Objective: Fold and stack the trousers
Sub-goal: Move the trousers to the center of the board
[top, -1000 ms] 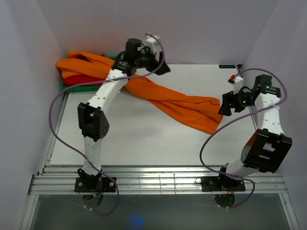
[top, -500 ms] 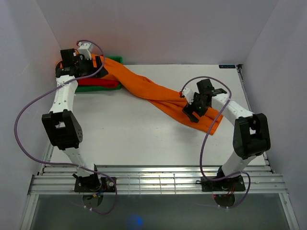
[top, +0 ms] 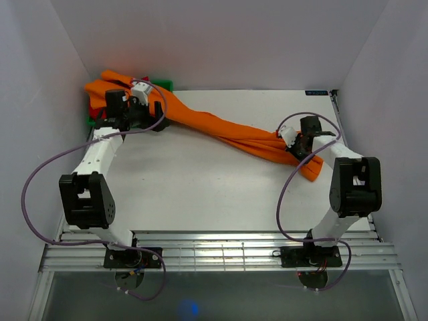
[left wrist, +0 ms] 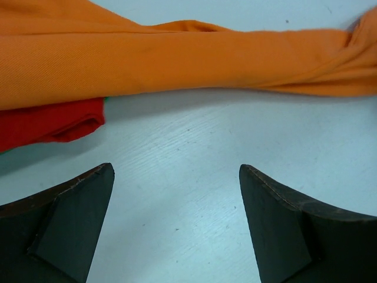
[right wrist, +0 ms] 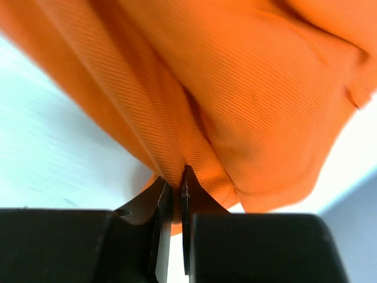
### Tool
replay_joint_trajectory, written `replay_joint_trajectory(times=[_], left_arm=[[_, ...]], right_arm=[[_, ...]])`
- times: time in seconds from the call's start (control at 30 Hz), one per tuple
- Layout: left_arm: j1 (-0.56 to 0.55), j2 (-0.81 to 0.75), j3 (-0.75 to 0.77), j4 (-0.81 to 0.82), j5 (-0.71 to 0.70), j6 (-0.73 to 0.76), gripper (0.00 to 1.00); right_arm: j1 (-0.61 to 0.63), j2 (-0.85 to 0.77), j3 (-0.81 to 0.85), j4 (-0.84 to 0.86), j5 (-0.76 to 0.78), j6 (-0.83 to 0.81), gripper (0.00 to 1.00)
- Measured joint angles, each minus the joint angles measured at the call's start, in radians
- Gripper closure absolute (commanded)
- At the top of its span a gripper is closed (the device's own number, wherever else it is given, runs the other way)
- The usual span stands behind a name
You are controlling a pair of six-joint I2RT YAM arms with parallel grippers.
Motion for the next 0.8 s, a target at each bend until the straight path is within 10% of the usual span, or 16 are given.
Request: replay_joint_trajectory(times=[0.27,0.8], left_arm=[[-0.343,0.028,-0.074,0.182,-0.140,0.328,0.02],[-0.373,0.417,-0.134,0.528,-0.317,1.106,0.02]], right_arm=[[-0.188,-0.072,0.034,-0.057,0.010,-0.068,0.92],[-0.178,-0.072,0.084,-0.156,-0.021,-0.063,0.92]])
